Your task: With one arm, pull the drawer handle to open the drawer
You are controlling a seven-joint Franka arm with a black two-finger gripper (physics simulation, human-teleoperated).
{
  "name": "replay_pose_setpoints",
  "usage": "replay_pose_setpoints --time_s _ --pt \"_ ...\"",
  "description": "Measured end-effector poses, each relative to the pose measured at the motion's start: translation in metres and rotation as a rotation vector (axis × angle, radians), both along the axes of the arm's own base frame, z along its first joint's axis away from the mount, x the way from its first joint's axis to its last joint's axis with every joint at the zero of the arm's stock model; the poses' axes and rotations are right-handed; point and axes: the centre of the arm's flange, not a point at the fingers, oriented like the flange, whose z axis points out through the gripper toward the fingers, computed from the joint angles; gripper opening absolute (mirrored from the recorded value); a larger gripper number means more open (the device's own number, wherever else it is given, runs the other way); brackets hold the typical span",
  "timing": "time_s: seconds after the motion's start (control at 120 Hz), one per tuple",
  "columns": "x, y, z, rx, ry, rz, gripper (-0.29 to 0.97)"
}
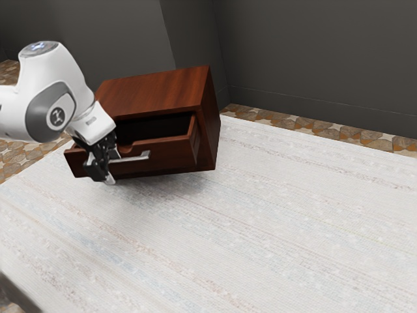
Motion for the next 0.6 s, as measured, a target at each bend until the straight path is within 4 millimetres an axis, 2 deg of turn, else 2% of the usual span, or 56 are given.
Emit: replay_pose_setpoints --time_s 0.6 --pt "-0.035 -0.027 -0.001 0.021 -0.001 -0.014 0.47"
